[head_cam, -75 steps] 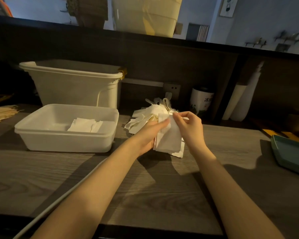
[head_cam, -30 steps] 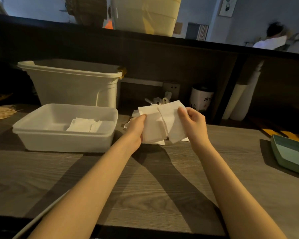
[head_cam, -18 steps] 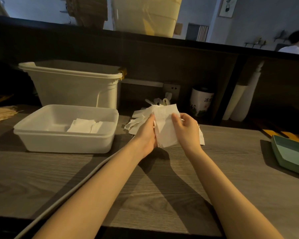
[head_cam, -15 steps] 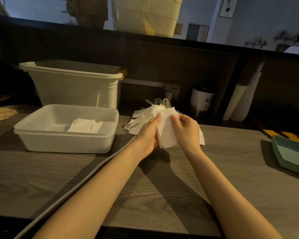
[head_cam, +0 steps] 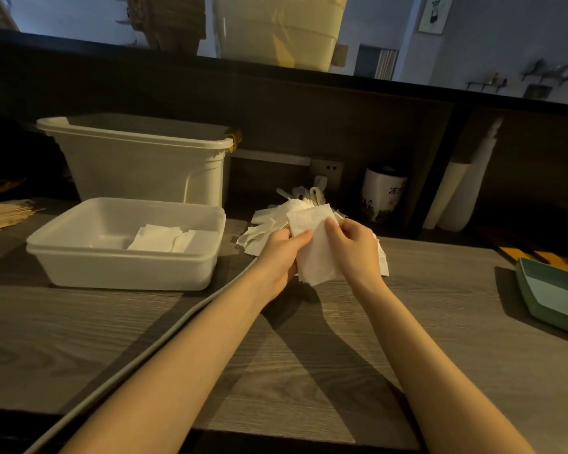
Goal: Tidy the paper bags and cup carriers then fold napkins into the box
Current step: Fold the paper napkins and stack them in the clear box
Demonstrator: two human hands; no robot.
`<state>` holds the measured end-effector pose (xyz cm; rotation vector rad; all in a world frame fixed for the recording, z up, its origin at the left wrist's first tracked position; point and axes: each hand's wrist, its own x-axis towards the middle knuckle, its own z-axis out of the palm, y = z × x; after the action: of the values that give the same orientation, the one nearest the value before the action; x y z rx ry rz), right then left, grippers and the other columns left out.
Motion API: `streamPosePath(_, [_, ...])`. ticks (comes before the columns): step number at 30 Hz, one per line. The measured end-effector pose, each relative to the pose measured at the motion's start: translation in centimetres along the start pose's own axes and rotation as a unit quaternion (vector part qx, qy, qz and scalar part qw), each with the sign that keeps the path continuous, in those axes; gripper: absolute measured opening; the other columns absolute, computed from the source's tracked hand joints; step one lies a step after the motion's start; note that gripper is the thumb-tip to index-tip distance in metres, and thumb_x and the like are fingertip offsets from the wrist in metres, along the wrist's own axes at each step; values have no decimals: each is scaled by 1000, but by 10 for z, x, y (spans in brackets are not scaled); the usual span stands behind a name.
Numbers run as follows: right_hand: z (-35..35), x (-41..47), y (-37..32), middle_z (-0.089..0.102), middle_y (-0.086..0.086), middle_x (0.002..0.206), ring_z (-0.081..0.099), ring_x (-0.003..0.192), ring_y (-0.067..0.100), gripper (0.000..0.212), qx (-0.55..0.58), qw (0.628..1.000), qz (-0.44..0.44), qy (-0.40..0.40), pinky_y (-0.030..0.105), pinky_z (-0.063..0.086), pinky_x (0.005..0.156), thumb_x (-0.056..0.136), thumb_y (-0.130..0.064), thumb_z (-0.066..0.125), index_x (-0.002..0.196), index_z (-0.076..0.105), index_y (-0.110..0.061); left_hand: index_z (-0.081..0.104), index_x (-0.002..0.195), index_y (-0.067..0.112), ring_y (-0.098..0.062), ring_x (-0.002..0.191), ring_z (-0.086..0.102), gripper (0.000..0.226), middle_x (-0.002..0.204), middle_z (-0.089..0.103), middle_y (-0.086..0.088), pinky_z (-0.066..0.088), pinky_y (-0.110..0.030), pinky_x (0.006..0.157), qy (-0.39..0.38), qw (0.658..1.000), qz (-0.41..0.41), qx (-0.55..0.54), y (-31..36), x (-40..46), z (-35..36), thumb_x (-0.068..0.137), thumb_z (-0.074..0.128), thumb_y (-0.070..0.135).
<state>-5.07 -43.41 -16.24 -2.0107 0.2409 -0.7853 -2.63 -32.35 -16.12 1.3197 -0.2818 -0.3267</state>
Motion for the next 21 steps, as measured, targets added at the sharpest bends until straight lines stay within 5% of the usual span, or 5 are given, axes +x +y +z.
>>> streamPosePath(7, [-3,-4,-3,51,-1,70,49,64,7,25,-25,1000,4,-6,15,37,56,95,-27,49,76,53,-12,48,122,18,-15,94,57,25,100,57,2,52,-28,72,26,999,20,14,0,0,0,96,48,21])
streamPosePath(18, [-4,-2,-1,52,-6,81,52,74,7,19,-46,998,25,-25,14,40,60,96,-29,49,94,56,-12,50,112,22,-13,92,58,15,97,58,6,51,-29,77,26,999,26,38,1,-2,0,97,47,21])
streamPosePath(21, [-6,0,-2,49,-6,103,49,88,6,24,-41,999,-17,21,11,38,64,93,-31,55,112,51,-16,53,113,21,-13,95,58,17,97,59,7,51,-32,80,31,997,28,67,1,-1,-2,96,48,22])
